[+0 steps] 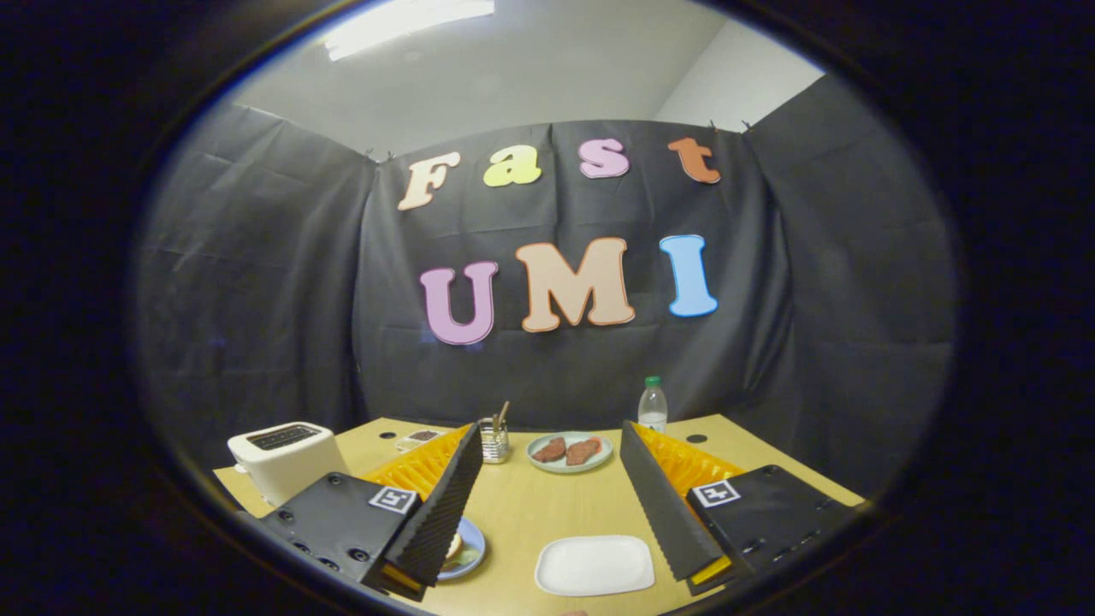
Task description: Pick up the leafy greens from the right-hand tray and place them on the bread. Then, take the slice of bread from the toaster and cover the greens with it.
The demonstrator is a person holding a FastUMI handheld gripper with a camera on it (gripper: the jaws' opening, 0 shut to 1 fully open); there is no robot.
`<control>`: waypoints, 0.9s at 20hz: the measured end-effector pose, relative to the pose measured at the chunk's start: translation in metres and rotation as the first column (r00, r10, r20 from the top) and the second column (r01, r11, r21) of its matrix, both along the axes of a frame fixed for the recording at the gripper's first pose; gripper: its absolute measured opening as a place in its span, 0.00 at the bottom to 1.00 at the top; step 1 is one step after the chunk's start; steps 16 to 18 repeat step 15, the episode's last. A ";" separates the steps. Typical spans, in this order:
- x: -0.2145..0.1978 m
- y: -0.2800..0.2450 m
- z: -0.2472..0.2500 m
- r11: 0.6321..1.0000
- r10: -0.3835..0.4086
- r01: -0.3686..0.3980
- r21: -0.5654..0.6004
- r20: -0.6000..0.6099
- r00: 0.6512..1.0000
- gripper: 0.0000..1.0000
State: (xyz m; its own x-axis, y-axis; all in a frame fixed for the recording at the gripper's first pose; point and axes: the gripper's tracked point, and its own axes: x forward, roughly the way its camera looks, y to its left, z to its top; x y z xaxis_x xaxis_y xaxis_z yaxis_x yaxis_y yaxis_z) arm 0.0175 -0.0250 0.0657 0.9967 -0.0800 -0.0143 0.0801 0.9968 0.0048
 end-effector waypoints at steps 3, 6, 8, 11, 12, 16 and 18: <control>-0.001 -0.001 -0.021 0.999 0.022 -0.022 0.026 -0.003 1.000 1.00; -0.003 -0.010 -0.038 0.999 0.015 -0.014 0.047 -0.013 1.000 1.00; -0.005 -0.017 -0.041 0.998 0.001 0.000 0.061 -0.008 1.000 1.00; -0.007 -0.018 -0.047 0.998 0.007 -0.006 0.062 -0.004 1.000 1.00; -0.008 -0.017 -0.049 0.998 0.011 -0.010 0.059 -0.006 1.000 1.00; -0.010 -0.012 -0.056 0.998 0.027 -0.026 0.049 -0.025 0.999 1.00; -0.010 -0.012 -0.056 0.998 0.027 -0.026 0.049 -0.025 0.999 1.00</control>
